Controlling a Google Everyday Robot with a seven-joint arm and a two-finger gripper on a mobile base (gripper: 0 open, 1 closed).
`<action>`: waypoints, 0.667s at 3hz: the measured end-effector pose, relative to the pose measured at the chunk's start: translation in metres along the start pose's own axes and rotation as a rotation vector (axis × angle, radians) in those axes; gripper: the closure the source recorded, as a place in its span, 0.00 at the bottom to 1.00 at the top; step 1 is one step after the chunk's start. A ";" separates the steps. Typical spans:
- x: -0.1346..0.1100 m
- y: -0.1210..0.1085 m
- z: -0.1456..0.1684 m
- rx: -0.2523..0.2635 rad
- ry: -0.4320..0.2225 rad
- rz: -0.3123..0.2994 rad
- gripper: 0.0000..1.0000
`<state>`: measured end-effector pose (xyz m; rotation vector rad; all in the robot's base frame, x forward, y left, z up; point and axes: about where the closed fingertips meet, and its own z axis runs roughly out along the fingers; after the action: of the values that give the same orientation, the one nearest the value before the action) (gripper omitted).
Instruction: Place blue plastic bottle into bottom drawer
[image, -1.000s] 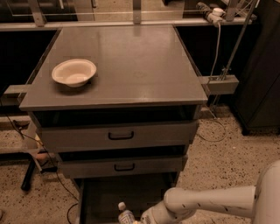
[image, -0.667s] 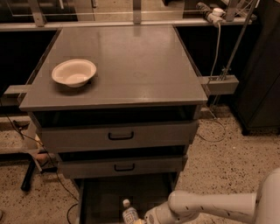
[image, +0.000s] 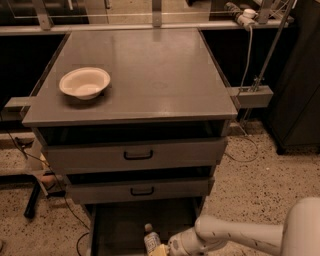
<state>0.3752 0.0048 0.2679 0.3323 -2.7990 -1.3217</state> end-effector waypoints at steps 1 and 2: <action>-0.018 -0.010 0.005 -0.025 -0.001 -0.001 1.00; -0.039 -0.017 0.008 -0.050 0.009 -0.010 1.00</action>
Offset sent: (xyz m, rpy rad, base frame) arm 0.0718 0.0030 -0.0206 0.0731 0.0073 0.0275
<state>0.4154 0.0089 0.2523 0.3498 -2.7552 -1.3856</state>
